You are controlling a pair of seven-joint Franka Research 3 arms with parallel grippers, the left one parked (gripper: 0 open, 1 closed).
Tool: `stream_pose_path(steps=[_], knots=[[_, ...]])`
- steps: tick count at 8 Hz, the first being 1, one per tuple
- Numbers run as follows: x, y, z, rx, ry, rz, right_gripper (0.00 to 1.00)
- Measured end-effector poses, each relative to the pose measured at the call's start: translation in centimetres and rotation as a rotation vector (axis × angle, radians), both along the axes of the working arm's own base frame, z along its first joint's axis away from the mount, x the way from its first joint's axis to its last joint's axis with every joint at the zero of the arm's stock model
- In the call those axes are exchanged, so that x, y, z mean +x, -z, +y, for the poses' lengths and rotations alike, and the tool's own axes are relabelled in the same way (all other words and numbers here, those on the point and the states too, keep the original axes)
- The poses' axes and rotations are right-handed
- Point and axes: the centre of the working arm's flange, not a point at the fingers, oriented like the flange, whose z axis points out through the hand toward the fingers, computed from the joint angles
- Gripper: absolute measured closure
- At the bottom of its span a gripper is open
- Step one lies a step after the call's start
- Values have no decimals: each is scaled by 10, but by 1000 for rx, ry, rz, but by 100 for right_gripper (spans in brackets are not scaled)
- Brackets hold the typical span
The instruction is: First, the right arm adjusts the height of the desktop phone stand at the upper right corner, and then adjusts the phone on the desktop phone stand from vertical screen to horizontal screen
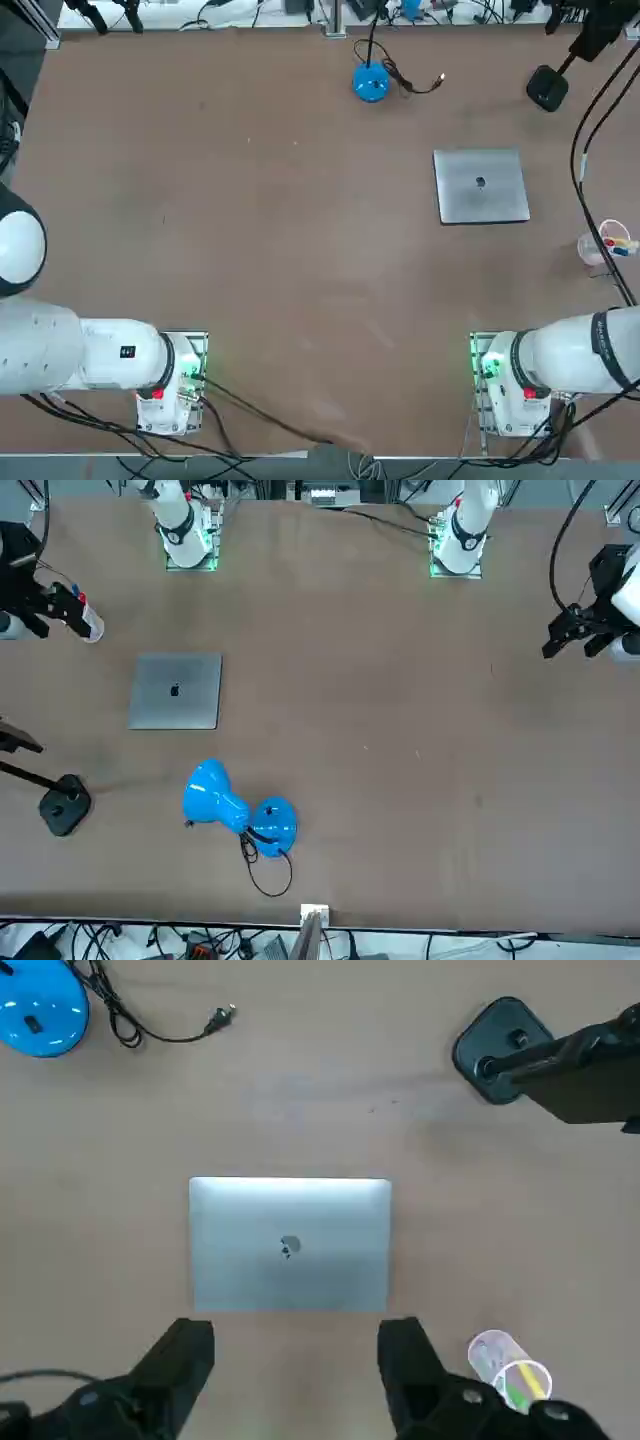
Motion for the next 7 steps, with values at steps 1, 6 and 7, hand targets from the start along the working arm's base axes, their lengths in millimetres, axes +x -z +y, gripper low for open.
stream_pose_path(steps=[1,6,7], knots=[[0,0,0,0,0,0,0],[1,-10,1,32,4,-24,0],[1,-13,-1,32,9,-31,0]])
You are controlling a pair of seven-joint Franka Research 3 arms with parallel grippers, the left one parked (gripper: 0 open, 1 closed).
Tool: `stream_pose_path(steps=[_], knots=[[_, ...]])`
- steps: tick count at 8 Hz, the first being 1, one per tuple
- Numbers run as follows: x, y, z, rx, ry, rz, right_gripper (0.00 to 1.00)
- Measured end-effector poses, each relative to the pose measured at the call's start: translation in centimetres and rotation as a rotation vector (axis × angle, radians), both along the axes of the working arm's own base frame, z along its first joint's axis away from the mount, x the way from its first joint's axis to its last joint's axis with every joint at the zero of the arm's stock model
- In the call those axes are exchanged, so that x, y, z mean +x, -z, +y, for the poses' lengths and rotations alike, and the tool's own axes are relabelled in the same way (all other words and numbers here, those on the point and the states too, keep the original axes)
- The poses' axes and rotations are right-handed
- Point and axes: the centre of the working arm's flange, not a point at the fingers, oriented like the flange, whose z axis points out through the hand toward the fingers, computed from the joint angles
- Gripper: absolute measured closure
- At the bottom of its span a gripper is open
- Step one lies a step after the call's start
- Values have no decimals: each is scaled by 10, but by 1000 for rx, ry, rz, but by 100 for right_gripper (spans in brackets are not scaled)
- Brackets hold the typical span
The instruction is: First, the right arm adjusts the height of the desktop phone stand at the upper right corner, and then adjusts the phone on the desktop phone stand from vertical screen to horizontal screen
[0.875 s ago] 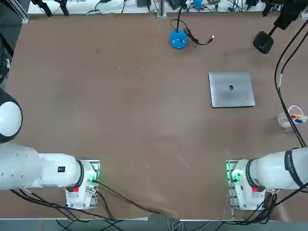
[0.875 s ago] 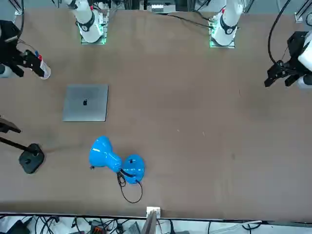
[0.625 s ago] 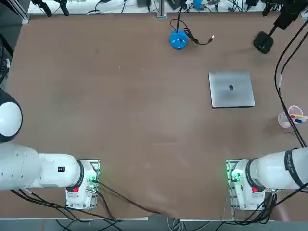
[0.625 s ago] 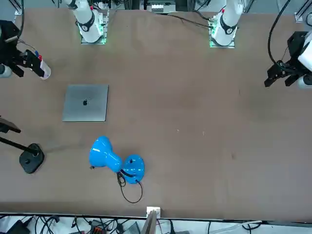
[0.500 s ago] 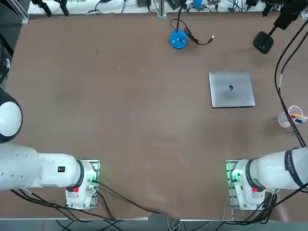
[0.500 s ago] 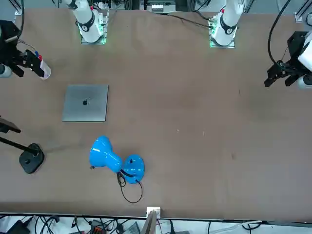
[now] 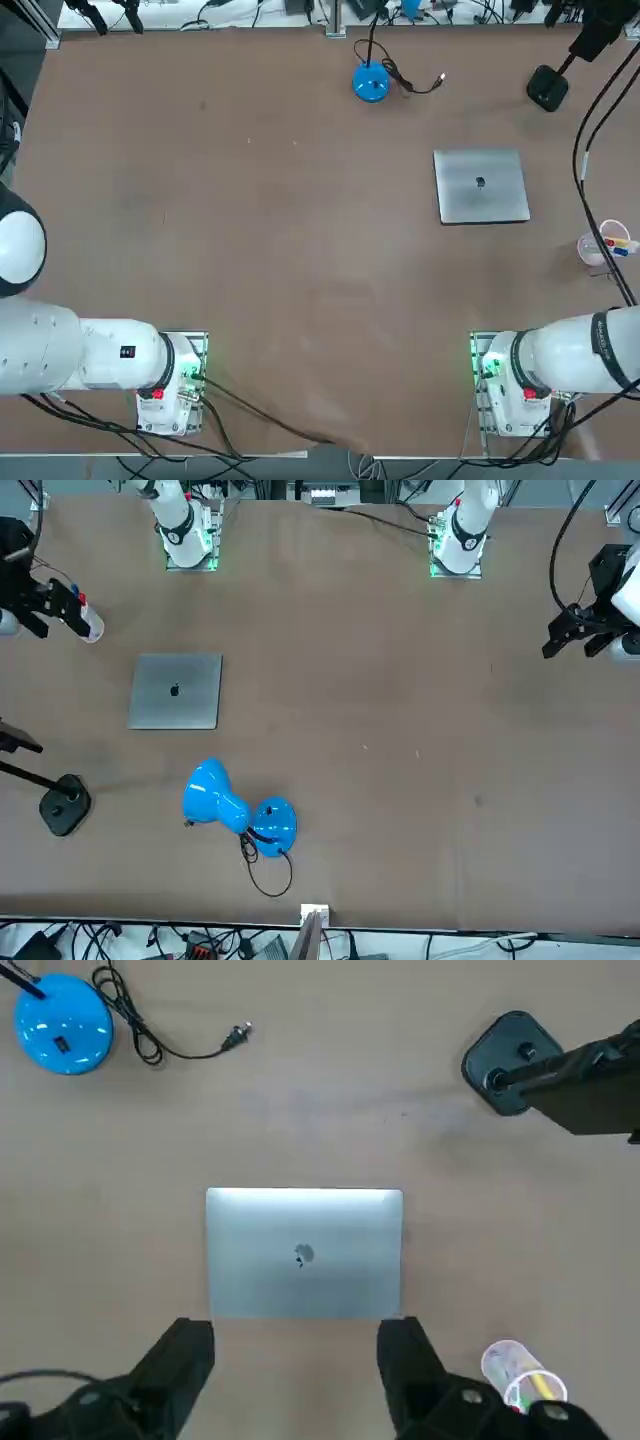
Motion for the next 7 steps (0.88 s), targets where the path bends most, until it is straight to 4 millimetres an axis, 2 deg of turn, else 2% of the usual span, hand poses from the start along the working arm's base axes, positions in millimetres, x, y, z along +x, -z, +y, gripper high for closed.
stream_pose_path(steps=[1,3,5,7], knots=[[3,-8,-12,-1,22,-21,0],[17,-20,-51,-9,90,-60,0],[34,-18,-89,-25,149,-76,0],[46,-20,-135,-46,200,-116,0]])
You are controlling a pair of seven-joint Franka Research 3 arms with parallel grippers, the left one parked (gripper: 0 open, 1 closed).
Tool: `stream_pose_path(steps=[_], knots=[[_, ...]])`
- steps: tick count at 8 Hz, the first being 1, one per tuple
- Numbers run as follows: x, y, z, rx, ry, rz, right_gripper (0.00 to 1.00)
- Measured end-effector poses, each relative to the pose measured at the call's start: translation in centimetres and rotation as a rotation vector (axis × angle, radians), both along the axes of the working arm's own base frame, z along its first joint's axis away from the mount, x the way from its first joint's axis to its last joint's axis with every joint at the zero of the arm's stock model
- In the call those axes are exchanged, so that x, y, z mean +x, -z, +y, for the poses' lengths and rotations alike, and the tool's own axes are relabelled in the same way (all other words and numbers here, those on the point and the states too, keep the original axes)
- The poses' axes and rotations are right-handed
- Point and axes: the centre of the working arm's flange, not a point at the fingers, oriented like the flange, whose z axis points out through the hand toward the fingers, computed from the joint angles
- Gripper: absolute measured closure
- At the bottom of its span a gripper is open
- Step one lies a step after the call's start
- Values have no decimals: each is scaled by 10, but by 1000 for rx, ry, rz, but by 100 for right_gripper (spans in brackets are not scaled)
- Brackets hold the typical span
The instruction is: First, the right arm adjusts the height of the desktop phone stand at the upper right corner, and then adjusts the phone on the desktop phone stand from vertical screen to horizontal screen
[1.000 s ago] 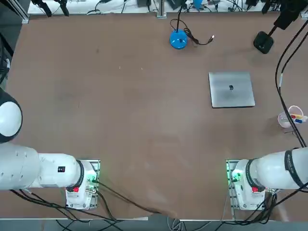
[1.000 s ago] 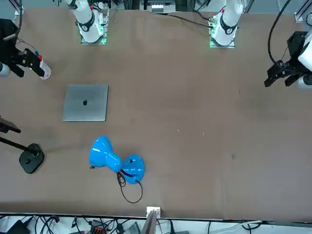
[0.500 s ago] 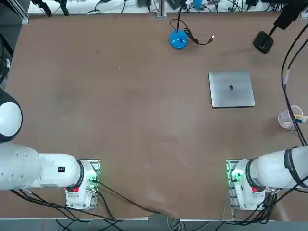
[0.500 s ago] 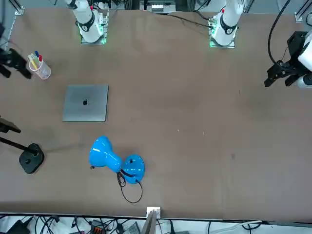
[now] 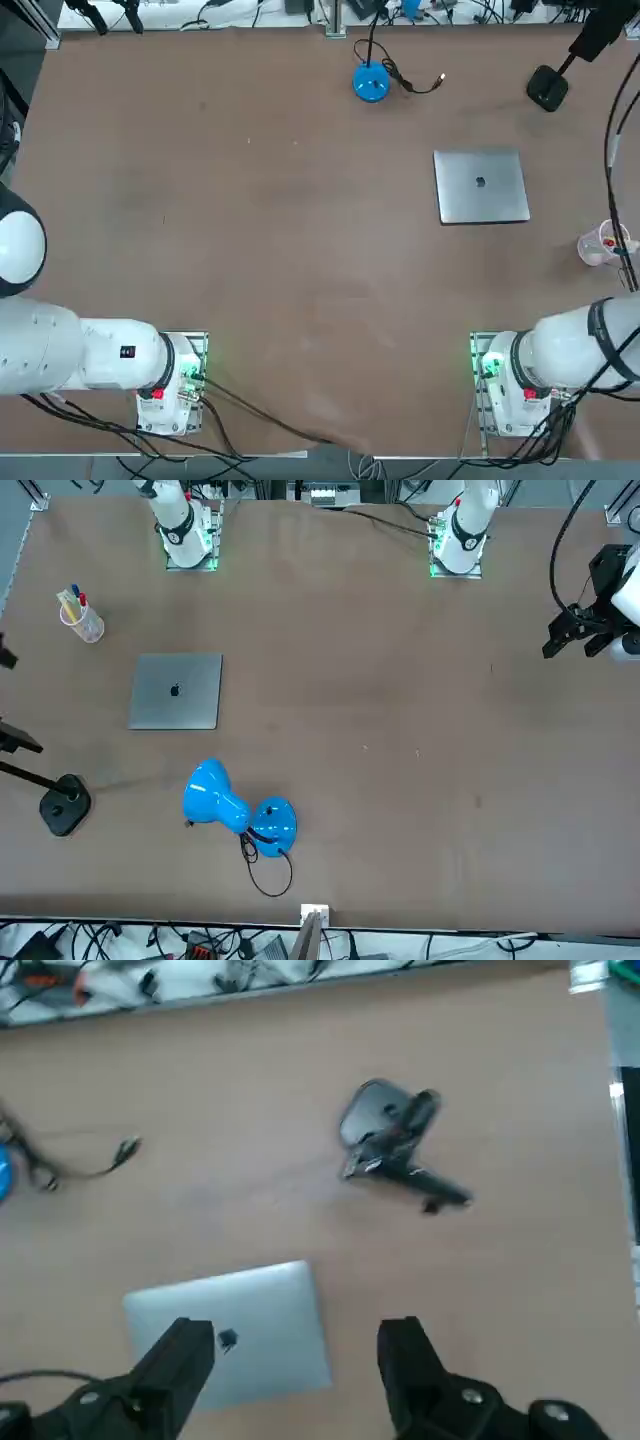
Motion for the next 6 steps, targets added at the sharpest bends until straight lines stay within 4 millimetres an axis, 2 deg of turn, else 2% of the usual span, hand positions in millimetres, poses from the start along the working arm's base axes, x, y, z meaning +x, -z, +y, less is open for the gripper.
stream_pose_path(steps=[1,3,6], knots=[[4,0,-23,-11,29,-23,0],[19,9,-55,-35,61,-59,0],[54,44,-95,-33,93,-85,0]])
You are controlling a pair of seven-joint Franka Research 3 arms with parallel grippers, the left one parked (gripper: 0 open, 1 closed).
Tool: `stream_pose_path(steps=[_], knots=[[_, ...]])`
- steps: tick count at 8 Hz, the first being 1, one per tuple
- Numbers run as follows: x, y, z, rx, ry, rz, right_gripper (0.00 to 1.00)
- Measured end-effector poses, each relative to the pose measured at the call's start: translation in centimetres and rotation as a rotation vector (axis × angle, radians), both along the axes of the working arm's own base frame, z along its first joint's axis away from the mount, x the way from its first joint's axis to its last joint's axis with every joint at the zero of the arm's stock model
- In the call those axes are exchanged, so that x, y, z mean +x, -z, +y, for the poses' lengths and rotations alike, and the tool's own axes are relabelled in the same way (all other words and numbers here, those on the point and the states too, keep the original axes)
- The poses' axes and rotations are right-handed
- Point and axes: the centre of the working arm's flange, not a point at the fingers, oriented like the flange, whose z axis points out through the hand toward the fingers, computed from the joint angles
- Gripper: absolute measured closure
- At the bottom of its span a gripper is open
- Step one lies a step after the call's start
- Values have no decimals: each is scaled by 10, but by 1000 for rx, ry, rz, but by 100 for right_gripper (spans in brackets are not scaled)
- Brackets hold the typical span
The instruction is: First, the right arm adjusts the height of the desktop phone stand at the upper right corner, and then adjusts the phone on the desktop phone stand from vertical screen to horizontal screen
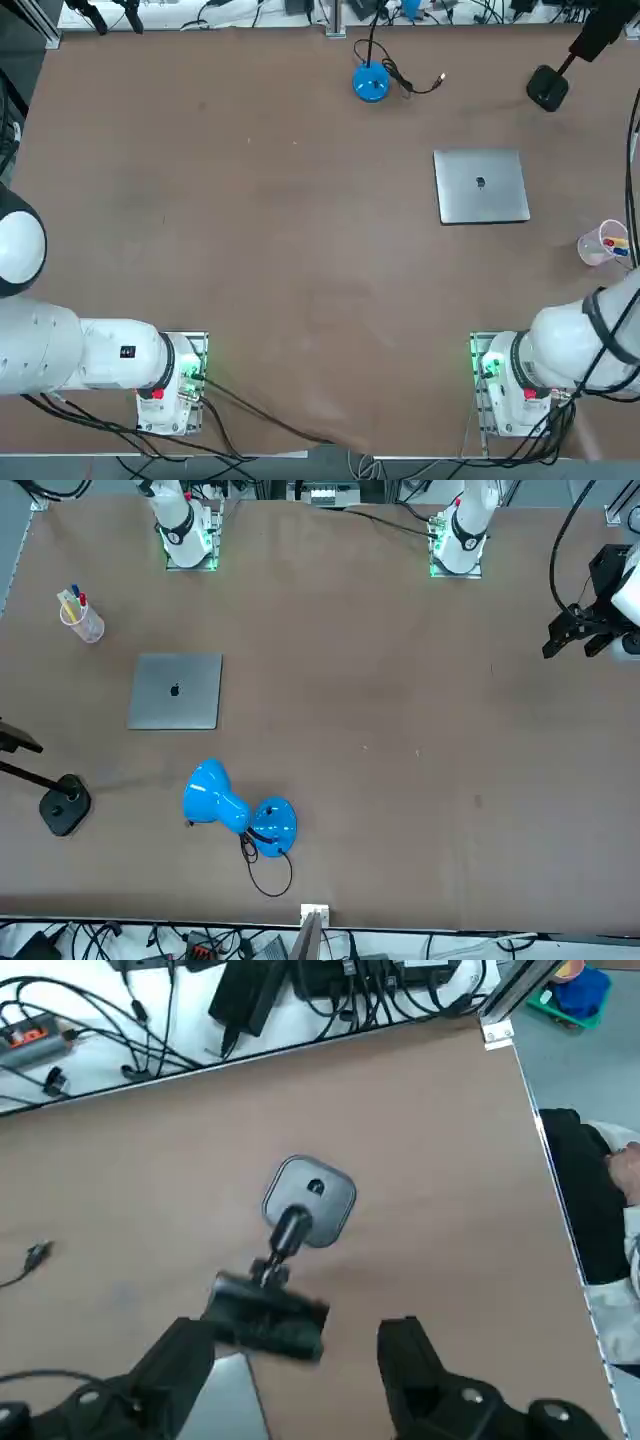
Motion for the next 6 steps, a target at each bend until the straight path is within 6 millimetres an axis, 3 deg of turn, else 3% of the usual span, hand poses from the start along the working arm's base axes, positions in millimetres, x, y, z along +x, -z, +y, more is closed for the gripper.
stream_pose_path(steps=[3,6], knots=[[29,41,-13,50,12,-17,1],[37,59,-12,89,50,-12,7]])
